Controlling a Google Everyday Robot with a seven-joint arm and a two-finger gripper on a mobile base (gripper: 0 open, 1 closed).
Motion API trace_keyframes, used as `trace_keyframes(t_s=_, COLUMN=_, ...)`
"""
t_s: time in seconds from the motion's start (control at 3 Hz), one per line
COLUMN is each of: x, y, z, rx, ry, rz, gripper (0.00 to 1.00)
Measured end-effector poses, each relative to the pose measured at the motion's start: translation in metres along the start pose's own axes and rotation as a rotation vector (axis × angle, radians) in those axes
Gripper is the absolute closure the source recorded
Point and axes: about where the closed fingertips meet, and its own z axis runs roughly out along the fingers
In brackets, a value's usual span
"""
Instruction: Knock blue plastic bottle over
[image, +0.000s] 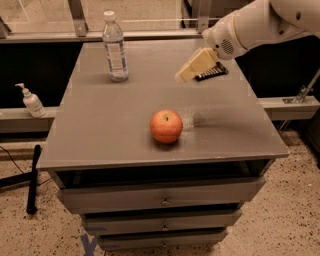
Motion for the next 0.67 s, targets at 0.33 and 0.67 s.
trace_keyframes(t_s=0.33, x=-0.004, y=0.001, z=0.005, rx=0.000, ry=-0.039, rz=-0.012, gripper=0.00)
trace_keyframes(t_s=0.67, x=-0.010, y=0.001, z=0.044, rx=-0.014, ry=-0.150, rz=-0.021, gripper=0.00)
